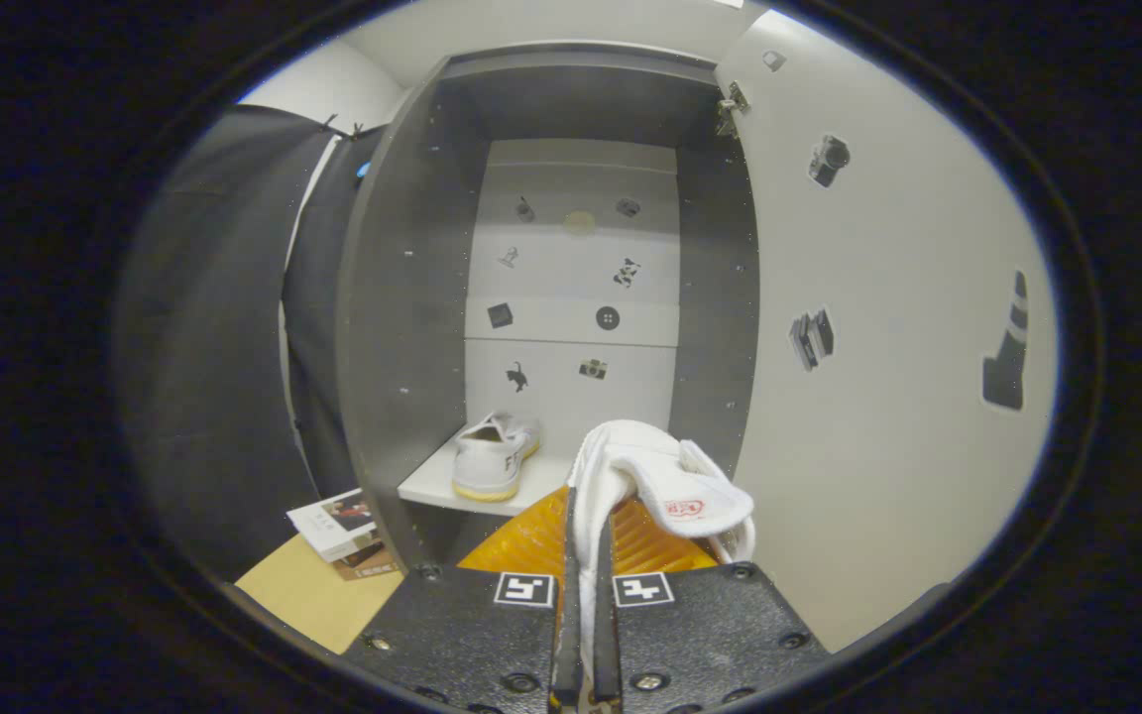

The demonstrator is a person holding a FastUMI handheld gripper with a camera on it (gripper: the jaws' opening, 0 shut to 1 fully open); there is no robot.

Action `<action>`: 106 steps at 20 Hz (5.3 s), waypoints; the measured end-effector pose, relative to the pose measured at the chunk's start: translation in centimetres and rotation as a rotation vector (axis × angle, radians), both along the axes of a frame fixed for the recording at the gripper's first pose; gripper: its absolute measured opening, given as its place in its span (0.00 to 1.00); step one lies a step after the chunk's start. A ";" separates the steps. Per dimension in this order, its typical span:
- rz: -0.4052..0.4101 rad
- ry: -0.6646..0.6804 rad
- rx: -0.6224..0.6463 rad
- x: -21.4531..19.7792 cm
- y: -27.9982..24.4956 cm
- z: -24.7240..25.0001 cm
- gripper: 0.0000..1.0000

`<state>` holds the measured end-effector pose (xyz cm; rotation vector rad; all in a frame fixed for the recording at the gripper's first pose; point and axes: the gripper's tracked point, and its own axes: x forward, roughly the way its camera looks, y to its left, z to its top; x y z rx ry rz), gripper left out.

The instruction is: Open the shoe cabinet door, grab the shoes and put them into the shoe cabinet, then close the shoe cabinet door.

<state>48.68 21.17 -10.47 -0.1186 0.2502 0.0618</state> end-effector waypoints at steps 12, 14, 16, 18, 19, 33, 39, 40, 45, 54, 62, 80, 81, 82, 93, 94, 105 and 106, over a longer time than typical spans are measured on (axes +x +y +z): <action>0.055 -0.001 -0.046 12.4 1.0 6.1 0.09; 0.061 -0.002 -0.067 14.1 1.4 6.1 0.09; 0.068 0.004 -0.100 15.9 1.5 5.1 0.09; 0.054 0.031 -0.095 17.5 1.4 3.2 0.09; 0.052 0.048 -0.090 18.3 1.2 2.2 0.09; 0.010 0.156 -0.050 23.5 2.4 -6.3 0.31; 0.034 0.056 -0.170 21.7 3.2 -2.4 0.74; 0.042 0.044 -0.164 21.2 3.4 -1.8 0.76; 0.038 0.021 -0.096 17.4 3.3 1.2 0.97; 0.026 -0.013 0.000 5.1 2.1 7.4 1.00; 0.058 -0.040 0.028 -10.0 -0.6 14.3 1.00; -0.107 -0.184 0.102 -34.3 -26.6 22.0 1.00; -0.132 -0.200 0.091 -34.8 -28.5 22.1 1.00; -0.156 -0.216 0.073 -35.4 -30.5 22.5 1.00; -0.362 -0.244 -0.032 -32.7 -41.4 20.7 1.00; -0.368 -0.227 -0.024 -32.2 -41.6 20.0 1.00; -0.345 -0.078 0.049 -20.2 -39.2 13.0 1.00; -0.324 -0.076 0.054 -19.8 -38.2 12.9 1.00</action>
